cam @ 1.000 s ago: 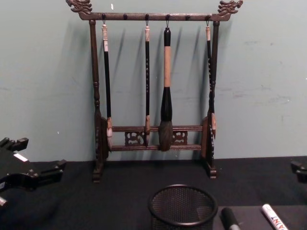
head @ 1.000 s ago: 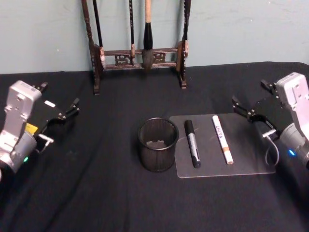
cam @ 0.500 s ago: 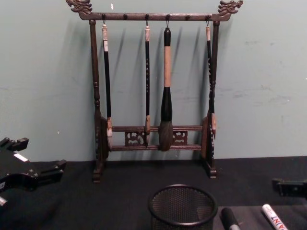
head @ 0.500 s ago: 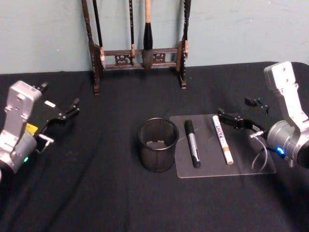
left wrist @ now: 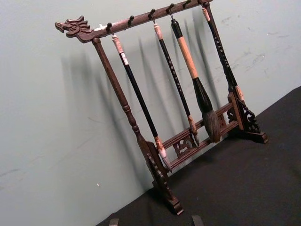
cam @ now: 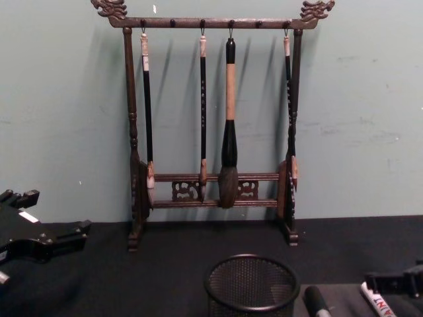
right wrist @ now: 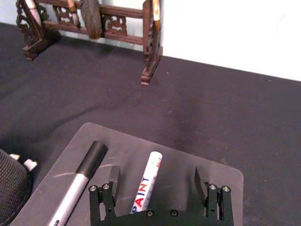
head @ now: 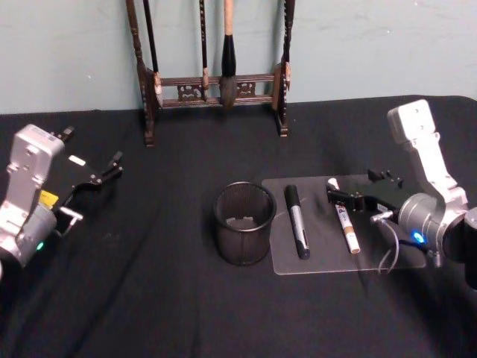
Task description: Pick up the water-based marker from the table and place it into the pen holder.
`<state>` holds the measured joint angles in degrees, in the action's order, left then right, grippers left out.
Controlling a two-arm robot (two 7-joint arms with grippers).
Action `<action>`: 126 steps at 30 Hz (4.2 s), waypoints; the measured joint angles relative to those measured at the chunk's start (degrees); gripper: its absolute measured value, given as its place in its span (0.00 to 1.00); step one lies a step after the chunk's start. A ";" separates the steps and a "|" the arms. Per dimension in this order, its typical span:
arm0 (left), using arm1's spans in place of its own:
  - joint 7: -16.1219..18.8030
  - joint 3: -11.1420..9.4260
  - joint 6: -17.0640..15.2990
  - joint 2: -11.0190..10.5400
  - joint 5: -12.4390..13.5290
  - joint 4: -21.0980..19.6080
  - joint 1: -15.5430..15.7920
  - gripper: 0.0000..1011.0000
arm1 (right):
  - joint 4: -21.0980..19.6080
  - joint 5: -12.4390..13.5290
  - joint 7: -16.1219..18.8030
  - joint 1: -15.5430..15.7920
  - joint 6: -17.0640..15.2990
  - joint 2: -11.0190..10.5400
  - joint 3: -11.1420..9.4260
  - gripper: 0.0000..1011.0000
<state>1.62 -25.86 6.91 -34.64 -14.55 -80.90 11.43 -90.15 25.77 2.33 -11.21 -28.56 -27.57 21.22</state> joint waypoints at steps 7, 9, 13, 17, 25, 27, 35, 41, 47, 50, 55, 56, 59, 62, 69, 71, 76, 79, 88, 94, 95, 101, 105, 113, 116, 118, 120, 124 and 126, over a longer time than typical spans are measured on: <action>0.00 0.00 0.00 0.00 0.00 0.00 0.00 0.99 | 0.25 -0.99 0.67 0.18 -1.07 0.74 0.31 0.99; 0.00 0.00 0.00 0.00 0.00 0.00 0.00 0.99 | 0.46 -1.33 0.88 0.30 -1.32 0.98 0.34 0.99; 0.00 0.00 0.00 0.00 0.00 0.00 0.00 0.99 | 0.84 -1.93 1.09 0.44 -1.56 1.38 0.35 0.99; 0.00 0.00 0.00 0.00 0.00 0.00 0.00 0.99 | 1.32 -2.63 1.49 0.48 -1.85 1.78 0.32 0.99; 0.00 0.00 0.00 0.00 0.00 0.00 0.00 0.99 | 1.80 -3.67 2.06 0.69 -2.17 2.41 0.05 0.99; 0.00 0.00 0.00 0.00 0.00 0.00 0.00 0.99 | 1.89 -3.88 2.18 0.72 -2.20 2.51 -0.02 0.99; 0.00 0.00 0.00 0.00 0.00 0.00 0.00 0.99 | 2.33 -5.01 2.65 0.85 -2.42 3.24 -0.42 0.99; 0.00 0.00 0.00 0.00 0.00 0.00 0.00 0.99 | 2.61 -5.76 3.02 0.99 -2.55 3.74 -0.83 0.99; 0.00 0.00 0.00 0.00 0.00 0.00 0.00 0.99 | 2.98 -6.49 3.59 1.06 -2.74 4.14 -1.16 0.99; 0.00 0.00 0.00 0.00 0.00 0.00 0.00 0.99 | 3.09 -6.74 3.81 1.09 -2.82 4.30 -1.30 0.99; 0.00 0.00 0.00 0.00 0.00 0.00 0.00 0.99 | 3.17 -7.38 4.25 1.32 -2.91 4.61 -1.62 0.99; 0.00 0.00 0.00 0.00 0.00 0.00 0.00 0.99 | 3.17 -7.48 4.30 1.35 -2.91 4.64 -1.67 0.99; 0.00 0.00 0.00 0.00 0.00 0.00 0.00 0.99 | 3.16 -8.10 4.53 1.43 -2.81 4.69 -1.71 0.99; 0.00 0.00 0.00 0.00 0.00 0.00 0.00 0.99 | 3.15 -8.27 4.58 1.47 -2.74 4.69 -1.71 0.99; 0.00 0.00 0.00 0.00 0.00 0.00 0.00 0.99 | 3.12 -8.19 4.53 1.46 -2.74 4.66 -1.70 0.99; 0.00 0.00 0.00 0.00 0.00 0.00 0.00 0.99 | 3.11 -8.16 4.53 1.46 -2.74 4.65 -1.70 0.97; 0.00 0.00 0.00 0.00 0.00 0.00 0.00 0.99 | 3.08 -8.07 4.50 1.43 -2.74 4.65 -1.68 0.85; 0.00 0.00 0.00 0.00 0.00 0.00 0.00 0.99 | 3.08 -8.02 4.48 1.42 -2.74 4.65 -1.68 0.77; 0.00 0.00 0.00 0.00 0.00 0.00 0.00 0.99 | 3.08 -7.96 4.43 1.38 -2.73 4.65 -1.68 0.49; 0.00 0.00 0.00 0.00 0.00 0.00 0.00 0.99 | 3.08 -7.93 4.42 1.38 -2.74 4.64 -1.68 0.31; 0.00 0.00 0.00 0.00 0.00 0.00 0.00 0.99 | 3.08 -7.92 4.42 1.38 -2.74 4.65 -1.68 0.25; 0.00 0.00 0.00 0.00 0.00 0.00 0.00 0.99 | 3.09 -7.89 4.42 1.38 -2.74 4.65 -1.68 0.16; 0.00 0.00 0.00 0.00 0.00 0.00 0.00 0.99 | 3.09 -7.90 4.50 1.38 -2.72 4.67 -1.70 0.16; 0.00 0.00 0.00 0.00 0.00 0.00 0.00 0.99 | 2.24 -9.15 5.78 2.02 1.00 5.00 -2.65 0.16; 0.00 0.00 0.00 0.00 0.00 0.00 0.00 0.99 | 1.42 -9.86 6.44 2.24 4.08 5.10 -3.11 0.16; 0.00 0.00 0.00 0.00 0.00 0.00 0.00 0.99 | 0.91 -10.23 6.88 2.36 6.21 5.15 -3.35 0.16; 0.00 0.00 0.00 0.00 0.00 0.00 0.00 0.99 | -0.06 -10.70 7.68 2.65 10.22 5.31 -3.74 0.16; 0.00 0.00 0.00 0.00 0.00 0.00 0.00 0.99 | -1.71 -11.27 10.01 3.18 19.54 6.01 -4.25 0.16; 0.00 0.00 0.00 0.00 0.00 0.00 0.00 0.99 | -2.13 -11.29 11.02 3.30 22.51 6.46 -4.33 0.16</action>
<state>1.62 -25.86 6.91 -34.64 -14.55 -80.90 11.43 -92.28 14.48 13.34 -7.91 -6.05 -21.11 16.89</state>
